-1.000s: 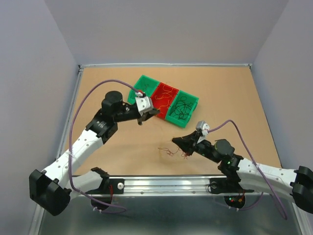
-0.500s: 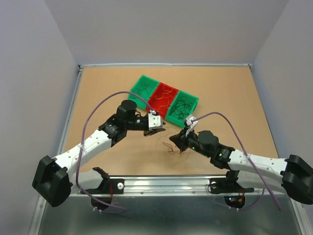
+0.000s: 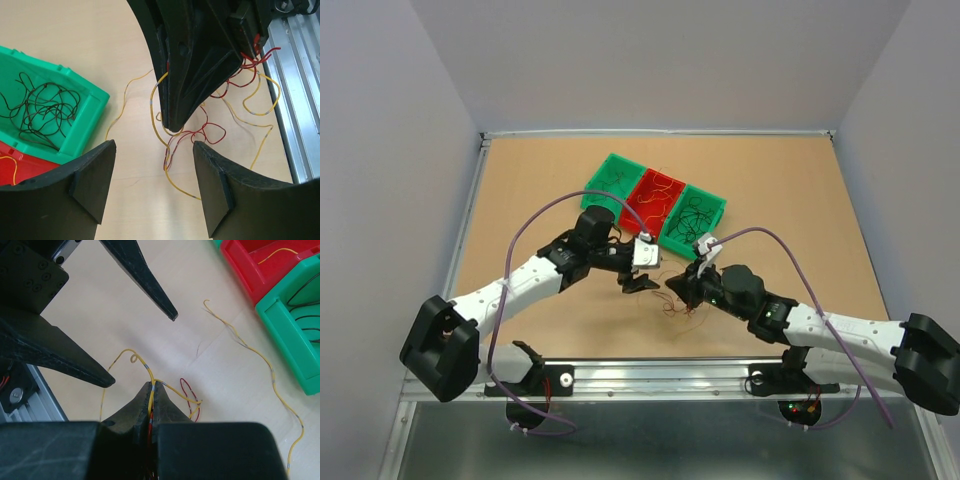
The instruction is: Untangle the cables
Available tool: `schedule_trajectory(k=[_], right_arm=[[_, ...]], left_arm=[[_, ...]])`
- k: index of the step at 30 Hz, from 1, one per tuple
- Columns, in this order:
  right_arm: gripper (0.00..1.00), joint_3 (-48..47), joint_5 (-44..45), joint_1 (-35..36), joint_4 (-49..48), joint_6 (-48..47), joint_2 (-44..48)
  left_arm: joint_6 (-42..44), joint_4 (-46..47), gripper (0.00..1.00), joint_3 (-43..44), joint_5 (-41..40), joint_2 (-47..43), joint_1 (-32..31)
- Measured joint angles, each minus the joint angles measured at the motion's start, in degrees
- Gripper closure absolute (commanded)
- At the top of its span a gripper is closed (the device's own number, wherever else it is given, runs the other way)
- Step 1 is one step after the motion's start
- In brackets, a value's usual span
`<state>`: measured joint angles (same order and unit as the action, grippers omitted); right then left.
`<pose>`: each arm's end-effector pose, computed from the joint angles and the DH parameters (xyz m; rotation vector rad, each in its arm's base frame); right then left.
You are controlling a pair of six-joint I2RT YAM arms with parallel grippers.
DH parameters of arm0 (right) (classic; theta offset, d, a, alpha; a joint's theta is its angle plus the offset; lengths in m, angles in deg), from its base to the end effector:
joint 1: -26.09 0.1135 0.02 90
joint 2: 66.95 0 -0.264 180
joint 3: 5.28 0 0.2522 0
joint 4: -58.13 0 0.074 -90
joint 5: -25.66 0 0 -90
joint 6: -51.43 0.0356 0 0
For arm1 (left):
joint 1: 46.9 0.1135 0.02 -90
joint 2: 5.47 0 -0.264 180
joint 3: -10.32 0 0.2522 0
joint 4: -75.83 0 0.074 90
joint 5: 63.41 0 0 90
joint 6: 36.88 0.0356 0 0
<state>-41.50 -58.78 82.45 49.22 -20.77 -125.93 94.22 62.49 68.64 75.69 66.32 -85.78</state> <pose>0.1263 0.1835 0.2160 -0.5561 1.8074 0.8193 0.1930 -0.1902 0.2616 1.6193 1.1053 -0.8395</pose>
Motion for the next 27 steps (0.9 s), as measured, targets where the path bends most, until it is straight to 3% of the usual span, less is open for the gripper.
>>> schedule_trajectory(k=[5,8,9,16,20,23,27], right_arm=[[0.99,-0.2,0.0,0.0,0.1,0.0,-1.0],[0.99,-0.5,-0.2,0.0,0.2,0.0,-1.7],[1.00,-0.6,-0.3,0.0,0.2,0.0,-1.8],[0.96,-0.7,-0.6,0.0,0.8,0.1,-1.5],[0.95,-1.0,5.4,0.0,6.1,2.6,0.7],[0.74,-1.4,11.5,0.0,10.8,5.8,5.0],[0.79,-1.4,19.7,0.0,17.9,9.7,14.7]], left_arm=[[-0.4,-0.3,0.38,2.0,0.4,2.1,-0.3],[-1.1,-0.3,0.69,3.1,-0.4,4.2,-1.2],[-1.4,-0.3,1.00,3.5,-1.3,5.2,-1.9],[-4.0,0.0,1.00,5.3,-6.6,9.3,-4.2],[-8.4,3.3,1.00,5.3,-10.0,9.2,-3.7],[-12.5,5.8,1.00,5.3,-12.1,8.0,-1.0],[-16.7,8.7,1.00,5.0,-18.3,3.3,7.7]])
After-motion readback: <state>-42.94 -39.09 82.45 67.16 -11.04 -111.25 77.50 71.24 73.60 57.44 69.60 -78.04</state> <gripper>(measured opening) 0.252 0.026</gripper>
